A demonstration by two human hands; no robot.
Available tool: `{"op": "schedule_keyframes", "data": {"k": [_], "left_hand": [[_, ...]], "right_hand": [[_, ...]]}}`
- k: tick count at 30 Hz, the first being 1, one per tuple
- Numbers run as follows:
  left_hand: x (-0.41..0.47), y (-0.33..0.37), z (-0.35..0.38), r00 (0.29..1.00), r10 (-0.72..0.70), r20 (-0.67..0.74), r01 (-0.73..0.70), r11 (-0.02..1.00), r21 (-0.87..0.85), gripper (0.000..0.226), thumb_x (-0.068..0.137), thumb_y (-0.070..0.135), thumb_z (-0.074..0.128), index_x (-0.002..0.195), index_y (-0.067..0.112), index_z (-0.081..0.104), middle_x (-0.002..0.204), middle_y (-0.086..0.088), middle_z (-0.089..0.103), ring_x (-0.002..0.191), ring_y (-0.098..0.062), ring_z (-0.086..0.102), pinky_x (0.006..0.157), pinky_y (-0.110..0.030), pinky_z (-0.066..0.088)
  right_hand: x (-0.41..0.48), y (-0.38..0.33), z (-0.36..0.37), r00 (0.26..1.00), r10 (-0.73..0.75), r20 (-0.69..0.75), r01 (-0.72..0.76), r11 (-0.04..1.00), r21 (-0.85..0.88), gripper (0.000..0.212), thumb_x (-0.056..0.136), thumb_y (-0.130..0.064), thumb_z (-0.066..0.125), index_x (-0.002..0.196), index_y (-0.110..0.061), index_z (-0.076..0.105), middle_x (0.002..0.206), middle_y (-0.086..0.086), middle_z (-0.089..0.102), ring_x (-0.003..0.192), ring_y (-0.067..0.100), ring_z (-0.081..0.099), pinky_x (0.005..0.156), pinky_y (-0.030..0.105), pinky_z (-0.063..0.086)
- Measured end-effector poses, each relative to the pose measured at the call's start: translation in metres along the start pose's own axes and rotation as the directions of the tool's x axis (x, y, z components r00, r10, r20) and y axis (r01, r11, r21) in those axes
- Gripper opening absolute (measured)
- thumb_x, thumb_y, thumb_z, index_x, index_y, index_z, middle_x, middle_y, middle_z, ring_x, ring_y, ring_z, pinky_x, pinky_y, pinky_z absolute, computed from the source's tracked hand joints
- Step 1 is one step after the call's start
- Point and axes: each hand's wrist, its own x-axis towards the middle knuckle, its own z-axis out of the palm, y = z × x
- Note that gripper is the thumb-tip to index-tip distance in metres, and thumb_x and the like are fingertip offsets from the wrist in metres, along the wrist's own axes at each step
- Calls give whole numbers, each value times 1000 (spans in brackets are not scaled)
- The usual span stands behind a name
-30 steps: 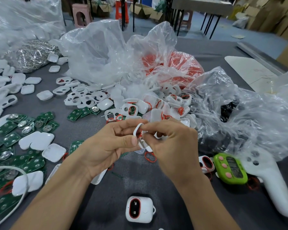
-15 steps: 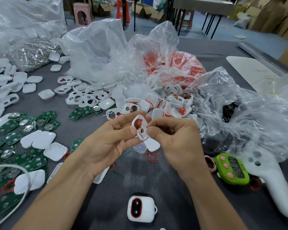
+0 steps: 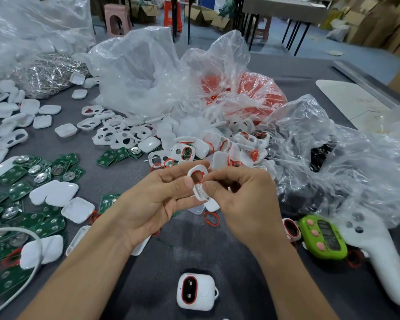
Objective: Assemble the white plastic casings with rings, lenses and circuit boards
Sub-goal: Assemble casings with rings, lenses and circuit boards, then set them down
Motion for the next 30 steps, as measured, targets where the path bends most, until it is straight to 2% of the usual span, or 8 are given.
{"op": "schedule_keyframes", "data": {"k": [5,10,14,16,18,20,24,30], "left_hand": [[1,-2,1,1000,-5,1,5,1000,0,38,77,16,73,115,15,79,119,-8,75,105,-18,74,81,-28,61],[1,-1,0,1000,-21,6,22,1000,-21,41,77,17,78,118,13,77,125,-12,73,109,-22,73,83,-29,61],[1,1,0,999,-13,52,16,998,-54,63,67,25,94,124,10,74,126,-12,72,112,-24,72,85,-30,60],[0,2,1,999,-16,51,19,998,-65,69,63,26,97,125,9,73,130,-12,70,115,-26,70,85,-32,60],[0,2,1,999,-19,46,22,998,-55,70,61,27,98,124,10,74,130,-13,70,116,-26,70,86,-33,60],[-1,2,1,998,-21,55,24,998,-51,69,61,27,98,123,11,74,132,-15,69,118,-26,69,87,-34,60],[-2,4,0,995,-28,97,32,999,-44,66,67,28,94,127,11,72,131,-13,69,118,-24,69,88,-32,60],[-3,3,0,993,-31,110,32,999,-10,71,66,31,94,129,8,70,131,-14,69,120,-24,67,93,-35,58]], "right_hand": [[-1,1,-4,995,-101,2,101,987,-123,13,77,-15,83,83,-27,82,71,-29,67,73,1,62,67,9,41],[-3,-2,-3,972,-233,-37,218,947,-234,11,79,-21,80,86,-28,83,71,-14,71,74,8,61,72,21,48],[-1,-2,-4,999,-31,-21,32,997,77,22,78,-18,81,87,-38,82,70,-17,72,63,-1,61,61,19,51],[1,-3,-4,995,72,-68,-53,969,243,22,77,-14,82,85,-34,83,64,-10,71,54,13,61,54,24,50],[4,-1,-6,977,158,-140,-101,932,349,21,80,-7,81,83,-28,83,71,-4,77,63,20,71,59,23,55],[6,0,-8,966,216,-141,-151,918,367,19,82,-7,80,83,-25,83,76,-2,78,70,15,74,64,19,55],[4,-1,-5,957,275,96,-290,872,395,23,80,-13,80,102,-21,81,96,3,79,96,24,75,90,39,60],[1,-6,-2,934,252,252,-345,818,460,31,86,7,72,109,-14,78,98,7,79,92,16,74,78,26,57]]}}
